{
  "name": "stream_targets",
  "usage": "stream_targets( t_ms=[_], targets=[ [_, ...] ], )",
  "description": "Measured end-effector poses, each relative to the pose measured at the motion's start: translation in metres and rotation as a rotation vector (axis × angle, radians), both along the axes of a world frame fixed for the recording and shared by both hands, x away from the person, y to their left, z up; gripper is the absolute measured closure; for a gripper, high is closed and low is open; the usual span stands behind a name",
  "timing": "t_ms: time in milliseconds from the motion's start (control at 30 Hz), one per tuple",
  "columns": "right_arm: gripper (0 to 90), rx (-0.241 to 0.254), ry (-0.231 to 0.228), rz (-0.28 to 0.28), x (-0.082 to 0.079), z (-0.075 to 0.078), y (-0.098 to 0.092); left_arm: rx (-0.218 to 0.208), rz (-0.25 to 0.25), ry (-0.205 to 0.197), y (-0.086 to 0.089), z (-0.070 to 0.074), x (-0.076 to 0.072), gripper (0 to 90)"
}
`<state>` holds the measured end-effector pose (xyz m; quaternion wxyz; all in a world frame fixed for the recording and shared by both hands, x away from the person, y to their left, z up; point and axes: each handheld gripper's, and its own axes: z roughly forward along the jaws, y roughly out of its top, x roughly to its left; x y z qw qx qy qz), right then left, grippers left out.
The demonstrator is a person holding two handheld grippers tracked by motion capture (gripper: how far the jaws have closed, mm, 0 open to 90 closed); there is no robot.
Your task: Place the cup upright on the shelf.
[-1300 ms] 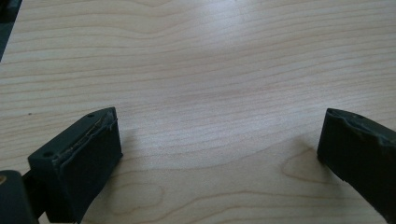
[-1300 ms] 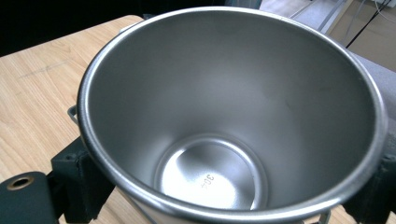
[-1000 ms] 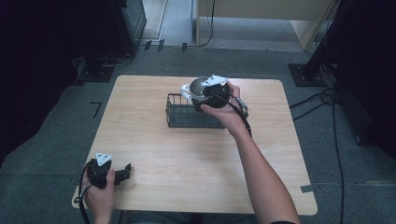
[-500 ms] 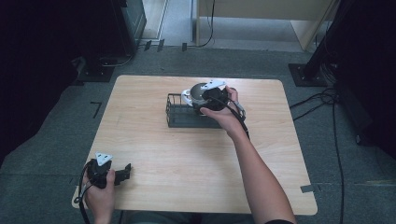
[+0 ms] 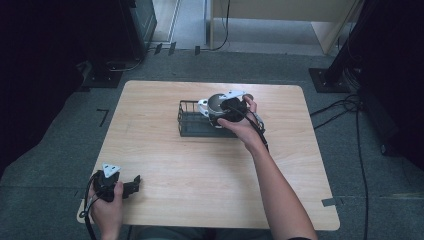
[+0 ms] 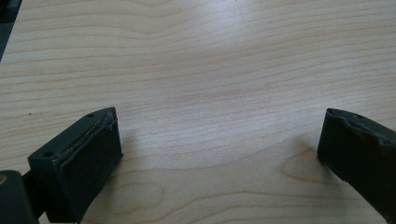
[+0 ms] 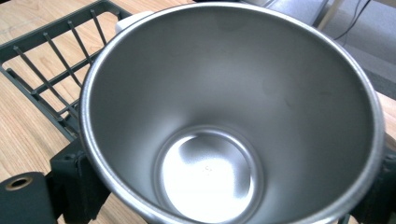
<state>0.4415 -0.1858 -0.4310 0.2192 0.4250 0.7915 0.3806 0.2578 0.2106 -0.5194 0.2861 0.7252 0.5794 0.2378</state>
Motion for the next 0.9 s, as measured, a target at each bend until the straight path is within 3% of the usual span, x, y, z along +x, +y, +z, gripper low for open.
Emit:
stream_targets(
  t_ms=[267, 567, 900],
  targets=[
    [0.3, 0.043, -0.001, -0.023, -0.005, 0.009, -0.006, 0.0, 0.0, 0.0, 0.0, 0.0, 0.0, 0.0],
    [0.0, 0.067, -0.017, -0.03, -0.017, 0.021, -0.019, 0.0, 0.0, 0.0, 0.0, 0.0, 0.0, 0.0],
    [0.0, 0.122, -0.039, -0.076, -0.034, 0.03, -0.043, 0.0, 0.0, 0.0, 0.0, 0.0, 0.0, 0.0]
  ],
)
